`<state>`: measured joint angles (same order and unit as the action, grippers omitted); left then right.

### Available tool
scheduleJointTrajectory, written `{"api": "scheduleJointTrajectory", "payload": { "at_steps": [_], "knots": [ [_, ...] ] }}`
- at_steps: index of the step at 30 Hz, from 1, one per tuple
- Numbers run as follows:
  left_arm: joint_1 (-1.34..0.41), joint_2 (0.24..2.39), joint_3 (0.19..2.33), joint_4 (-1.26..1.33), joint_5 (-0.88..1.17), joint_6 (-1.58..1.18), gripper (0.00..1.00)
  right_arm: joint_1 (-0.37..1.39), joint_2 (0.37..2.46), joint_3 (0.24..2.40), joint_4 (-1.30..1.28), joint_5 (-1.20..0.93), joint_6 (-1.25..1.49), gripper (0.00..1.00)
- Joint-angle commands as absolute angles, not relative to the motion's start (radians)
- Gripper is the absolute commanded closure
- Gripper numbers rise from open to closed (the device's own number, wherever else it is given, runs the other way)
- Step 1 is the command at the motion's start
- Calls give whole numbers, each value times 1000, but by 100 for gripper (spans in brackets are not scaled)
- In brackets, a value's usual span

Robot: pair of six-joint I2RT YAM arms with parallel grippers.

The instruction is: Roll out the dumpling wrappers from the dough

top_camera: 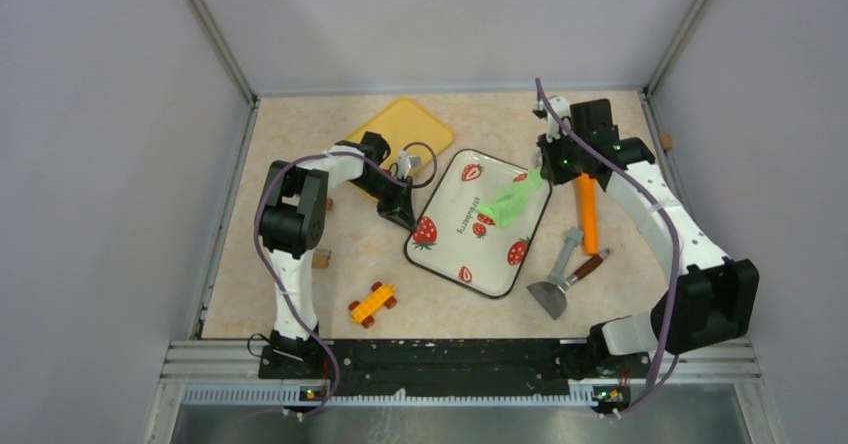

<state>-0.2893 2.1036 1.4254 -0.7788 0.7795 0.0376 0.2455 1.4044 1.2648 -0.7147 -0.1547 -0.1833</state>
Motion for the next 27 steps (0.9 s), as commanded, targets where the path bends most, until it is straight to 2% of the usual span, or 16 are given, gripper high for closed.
{"api": "scheduleJointTrajectory", "payload": {
  "at_steps": [1, 6, 11, 17, 23, 27],
  "knots": [
    [-282, 2111, 1432, -764, 679, 94, 100, 221, 1324, 1338, -723, -139, -161, 100],
    [-283, 2105, 1430, -766, 675, 100, 100, 198, 1297, 1339, -728, -135, -162, 100],
    [-282, 2101, 1426, -762, 671, 104, 100, 197, 1279, 1258, -715, -232, -160, 99],
    [-282, 2102, 1424, -758, 680, 98, 100, 197, 1372, 1160, -657, -384, -69, 96],
    [-282, 2083, 1408, -758, 680, 104, 100, 197, 1531, 1177, -614, -412, -61, 75],
    [-282, 2070, 1389, -752, 684, 106, 100, 205, 1614, 1232, -669, -537, -265, 58]
  ]
}}
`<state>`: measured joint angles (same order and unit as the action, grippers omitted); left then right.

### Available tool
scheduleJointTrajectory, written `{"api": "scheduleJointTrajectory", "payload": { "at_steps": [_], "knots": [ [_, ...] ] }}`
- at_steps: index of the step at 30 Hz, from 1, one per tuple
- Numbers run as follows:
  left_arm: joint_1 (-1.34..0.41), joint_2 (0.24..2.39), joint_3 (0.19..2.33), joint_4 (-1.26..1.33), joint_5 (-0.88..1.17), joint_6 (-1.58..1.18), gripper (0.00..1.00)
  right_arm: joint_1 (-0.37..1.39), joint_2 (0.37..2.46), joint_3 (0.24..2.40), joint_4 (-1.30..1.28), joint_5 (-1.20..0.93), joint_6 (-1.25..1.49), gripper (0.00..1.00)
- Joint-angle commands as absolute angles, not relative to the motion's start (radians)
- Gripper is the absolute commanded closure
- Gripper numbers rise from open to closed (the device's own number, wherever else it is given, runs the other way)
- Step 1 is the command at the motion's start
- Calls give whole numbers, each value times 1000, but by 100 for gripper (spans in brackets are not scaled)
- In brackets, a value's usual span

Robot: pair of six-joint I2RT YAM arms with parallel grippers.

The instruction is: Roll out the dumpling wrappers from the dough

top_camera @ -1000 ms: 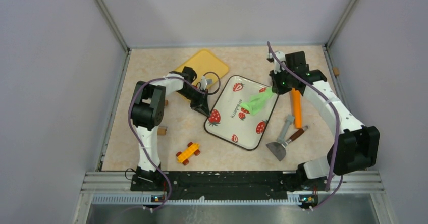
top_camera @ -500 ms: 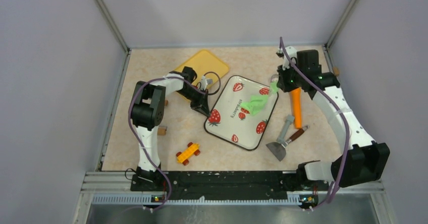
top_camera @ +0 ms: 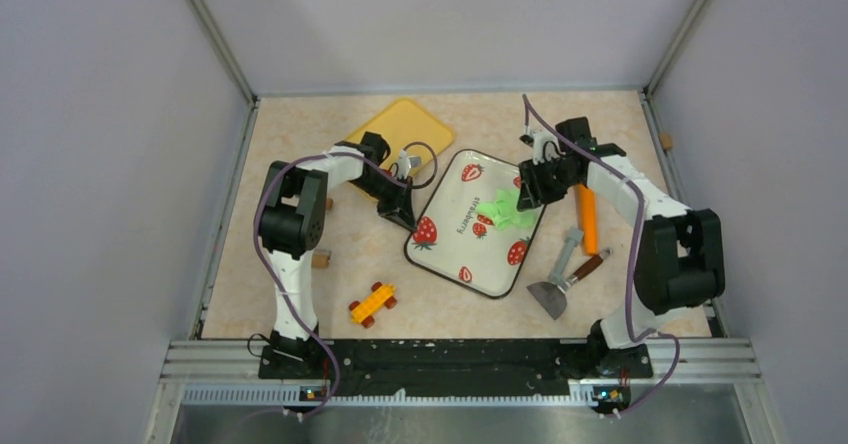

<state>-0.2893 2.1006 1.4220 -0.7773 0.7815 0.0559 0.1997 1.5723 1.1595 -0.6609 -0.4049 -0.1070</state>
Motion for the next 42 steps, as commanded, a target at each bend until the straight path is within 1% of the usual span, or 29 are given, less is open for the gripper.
{"api": "scheduleJointTrajectory", "payload": {
  "at_steps": [1, 6, 11, 15, 20, 28, 32, 39, 42],
  "knots": [
    [-282, 2069, 1385, -751, 685, 108, 100, 209, 1630, 1246, -687, -558, -331, 56],
    [-282, 2075, 1386, -754, 695, 112, 100, 213, 1666, 1306, -773, -664, -647, 53],
    [-282, 2077, 1396, -761, 694, 117, 100, 272, 1660, 1289, -800, -607, -957, 51],
    [-282, 2077, 1393, -764, 694, 123, 100, 341, 1667, 1244, -795, -550, -1103, 49],
    [-282, 2075, 1391, -764, 693, 122, 100, 395, 1681, 1194, -733, -508, -1138, 46],
    [-282, 2071, 1387, -765, 693, 127, 100, 421, 1708, 1161, -733, -463, -1196, 46],
    [-282, 2075, 1388, -764, 695, 126, 100, 423, 1726, 1134, -684, -424, -1193, 47],
    [-282, 2072, 1384, -767, 696, 129, 100, 430, 1738, 1107, -595, -416, -1161, 49],
    [-282, 2072, 1382, -765, 698, 129, 100, 440, 1746, 1110, -606, -429, -1162, 52]
  ]
}}
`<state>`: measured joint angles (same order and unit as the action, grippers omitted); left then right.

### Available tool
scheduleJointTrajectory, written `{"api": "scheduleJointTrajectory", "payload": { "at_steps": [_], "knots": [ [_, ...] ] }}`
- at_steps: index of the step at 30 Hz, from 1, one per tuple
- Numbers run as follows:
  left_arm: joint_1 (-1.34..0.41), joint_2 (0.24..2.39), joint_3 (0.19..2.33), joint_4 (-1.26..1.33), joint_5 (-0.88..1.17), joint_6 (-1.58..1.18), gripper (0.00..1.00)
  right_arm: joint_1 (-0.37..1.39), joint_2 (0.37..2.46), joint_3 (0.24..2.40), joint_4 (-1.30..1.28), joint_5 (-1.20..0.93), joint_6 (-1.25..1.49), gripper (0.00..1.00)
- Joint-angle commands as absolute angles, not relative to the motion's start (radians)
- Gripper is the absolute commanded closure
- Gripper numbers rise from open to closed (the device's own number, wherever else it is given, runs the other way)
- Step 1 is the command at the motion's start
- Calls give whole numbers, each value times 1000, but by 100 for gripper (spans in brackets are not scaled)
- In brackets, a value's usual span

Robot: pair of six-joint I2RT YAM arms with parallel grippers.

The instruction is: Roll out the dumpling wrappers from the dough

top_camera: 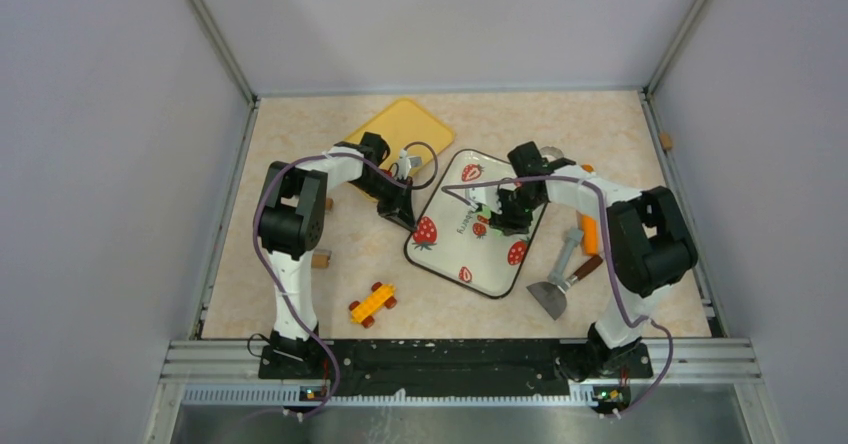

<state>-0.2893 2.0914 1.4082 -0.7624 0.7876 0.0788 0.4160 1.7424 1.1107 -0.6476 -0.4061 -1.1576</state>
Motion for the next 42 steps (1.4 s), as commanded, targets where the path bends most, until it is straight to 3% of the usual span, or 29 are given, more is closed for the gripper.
{"api": "scheduleJointTrajectory", "payload": {
  "at_steps": [1, 8, 11, 26, 34, 42],
  "knots": [
    [-281, 2074, 1381, -764, 699, 129, 100, 445, 1748, 1111, -613, -431, -1166, 55],
    [-282, 2083, 1395, -762, 683, 124, 100, 468, 1727, 1102, -722, -435, -1216, 91],
    [-282, 2084, 1397, -759, 674, 123, 100, 468, 1696, 1080, -758, -414, -1243, 95],
    [-279, 2077, 1401, -762, 670, 136, 100, 431, 1585, 1012, -815, -352, -1252, 100],
    [-279, 2067, 1396, -764, 680, 139, 100, 296, 1597, 1179, -799, -392, -1117, 100],
    [-279, 2061, 1396, -763, 713, 138, 100, 253, 1626, 1314, -657, -453, -813, 100]
  ]
}}
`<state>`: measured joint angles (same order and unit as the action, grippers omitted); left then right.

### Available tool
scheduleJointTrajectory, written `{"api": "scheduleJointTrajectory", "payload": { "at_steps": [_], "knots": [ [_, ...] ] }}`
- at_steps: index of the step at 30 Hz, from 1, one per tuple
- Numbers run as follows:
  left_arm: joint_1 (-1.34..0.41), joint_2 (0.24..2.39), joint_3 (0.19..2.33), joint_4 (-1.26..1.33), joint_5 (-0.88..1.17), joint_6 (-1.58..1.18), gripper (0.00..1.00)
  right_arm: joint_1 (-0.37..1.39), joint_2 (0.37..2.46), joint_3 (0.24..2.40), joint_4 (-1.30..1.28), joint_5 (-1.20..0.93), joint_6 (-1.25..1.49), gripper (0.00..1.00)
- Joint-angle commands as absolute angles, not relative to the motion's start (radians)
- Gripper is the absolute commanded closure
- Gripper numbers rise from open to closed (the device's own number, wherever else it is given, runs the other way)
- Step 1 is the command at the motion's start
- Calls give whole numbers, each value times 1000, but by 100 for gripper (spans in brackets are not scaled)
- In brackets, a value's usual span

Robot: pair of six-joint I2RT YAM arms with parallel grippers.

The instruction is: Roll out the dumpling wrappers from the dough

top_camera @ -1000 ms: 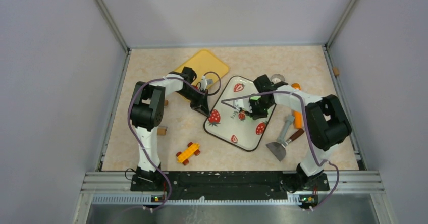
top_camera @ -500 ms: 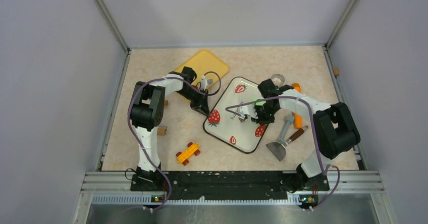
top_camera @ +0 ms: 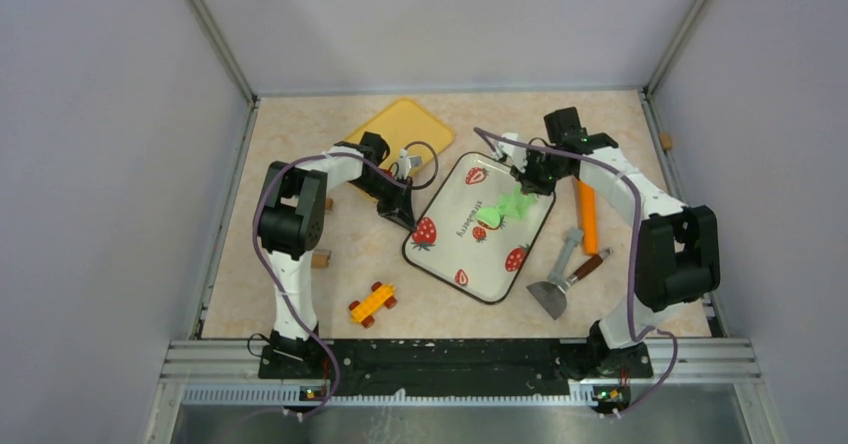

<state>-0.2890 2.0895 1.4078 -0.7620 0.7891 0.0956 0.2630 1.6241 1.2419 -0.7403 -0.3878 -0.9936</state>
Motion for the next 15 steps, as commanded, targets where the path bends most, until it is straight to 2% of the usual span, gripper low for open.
{"api": "scheduleJointTrajectory", "payload": {
  "at_steps": [1, 8, 15],
  "knots": [
    [-279, 2059, 1398, -764, 715, 138, 100, 252, 1633, 1320, -650, -457, -788, 100],
    [-279, 2048, 1405, -771, 721, 148, 100, 235, 1636, 1309, -602, -412, -737, 100],
    [-279, 2045, 1393, -770, 724, 155, 100, 195, 1673, 1445, -583, -411, -672, 100]
  ]
}}
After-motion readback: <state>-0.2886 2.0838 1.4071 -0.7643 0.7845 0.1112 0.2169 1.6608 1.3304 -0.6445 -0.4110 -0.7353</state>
